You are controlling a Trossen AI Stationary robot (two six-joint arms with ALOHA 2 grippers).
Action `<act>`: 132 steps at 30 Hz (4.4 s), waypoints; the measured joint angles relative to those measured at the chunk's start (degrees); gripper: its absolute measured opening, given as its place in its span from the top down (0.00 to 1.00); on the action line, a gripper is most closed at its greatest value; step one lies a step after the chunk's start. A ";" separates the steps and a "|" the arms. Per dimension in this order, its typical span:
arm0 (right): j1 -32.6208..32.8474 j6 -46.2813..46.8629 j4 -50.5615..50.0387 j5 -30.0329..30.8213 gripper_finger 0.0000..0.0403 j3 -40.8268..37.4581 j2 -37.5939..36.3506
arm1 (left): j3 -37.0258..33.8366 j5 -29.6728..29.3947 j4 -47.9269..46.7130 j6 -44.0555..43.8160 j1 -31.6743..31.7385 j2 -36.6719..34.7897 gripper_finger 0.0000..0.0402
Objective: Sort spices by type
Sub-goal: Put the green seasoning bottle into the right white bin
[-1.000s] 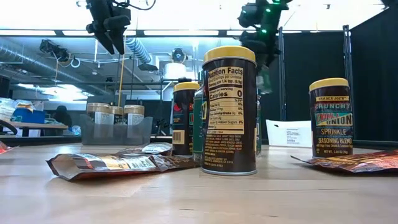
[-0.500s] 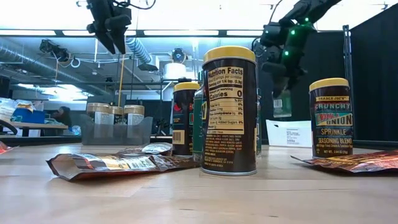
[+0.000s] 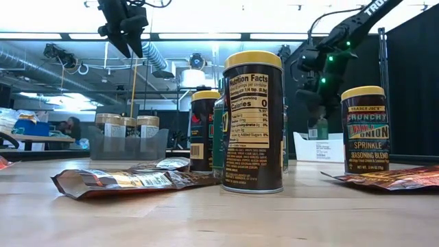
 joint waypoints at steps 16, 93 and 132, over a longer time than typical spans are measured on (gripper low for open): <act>-2.25 -1.44 3.96 -1.59 0.49 -3.57 0.02 | 0.00 -0.37 2.10 -0.19 -0.01 0.11 0.16; 60.42 14.26 -11.46 4.64 0.28 18.75 18.75 | 0.05 -0.11 1.37 -0.13 -0.02 0.12 0.16; 36.19 12.18 -32.57 11.99 0.49 18.75 -4.12 | 0.05 0.09 1.42 -0.19 0.00 0.12 0.16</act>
